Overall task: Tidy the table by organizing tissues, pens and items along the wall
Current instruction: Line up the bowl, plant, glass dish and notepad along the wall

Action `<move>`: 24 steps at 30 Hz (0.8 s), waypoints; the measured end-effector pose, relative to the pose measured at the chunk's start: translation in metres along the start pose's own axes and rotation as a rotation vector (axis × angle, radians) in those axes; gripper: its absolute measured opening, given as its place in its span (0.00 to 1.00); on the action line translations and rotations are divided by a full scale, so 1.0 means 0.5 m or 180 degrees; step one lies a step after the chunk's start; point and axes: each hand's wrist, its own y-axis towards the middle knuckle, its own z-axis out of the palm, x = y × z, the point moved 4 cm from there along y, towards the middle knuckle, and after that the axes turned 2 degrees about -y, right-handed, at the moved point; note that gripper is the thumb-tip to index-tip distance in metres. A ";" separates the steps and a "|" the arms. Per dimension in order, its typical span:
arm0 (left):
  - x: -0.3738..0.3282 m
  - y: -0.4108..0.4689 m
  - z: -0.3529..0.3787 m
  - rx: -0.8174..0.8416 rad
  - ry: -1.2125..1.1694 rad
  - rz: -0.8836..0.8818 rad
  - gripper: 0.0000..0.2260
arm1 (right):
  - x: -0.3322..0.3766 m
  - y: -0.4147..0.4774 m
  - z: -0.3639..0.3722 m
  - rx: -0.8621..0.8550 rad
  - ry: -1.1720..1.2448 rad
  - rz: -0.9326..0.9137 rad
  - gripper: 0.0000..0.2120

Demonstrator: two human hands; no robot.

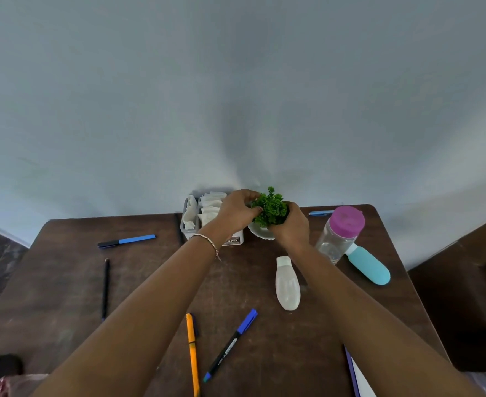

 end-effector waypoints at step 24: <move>-0.103 -0.162 0.185 0.0418 -0.0548 0.0436 0.32 | -0.169 -0.286 -0.121 -0.0248 0.0380 0.0460 0.16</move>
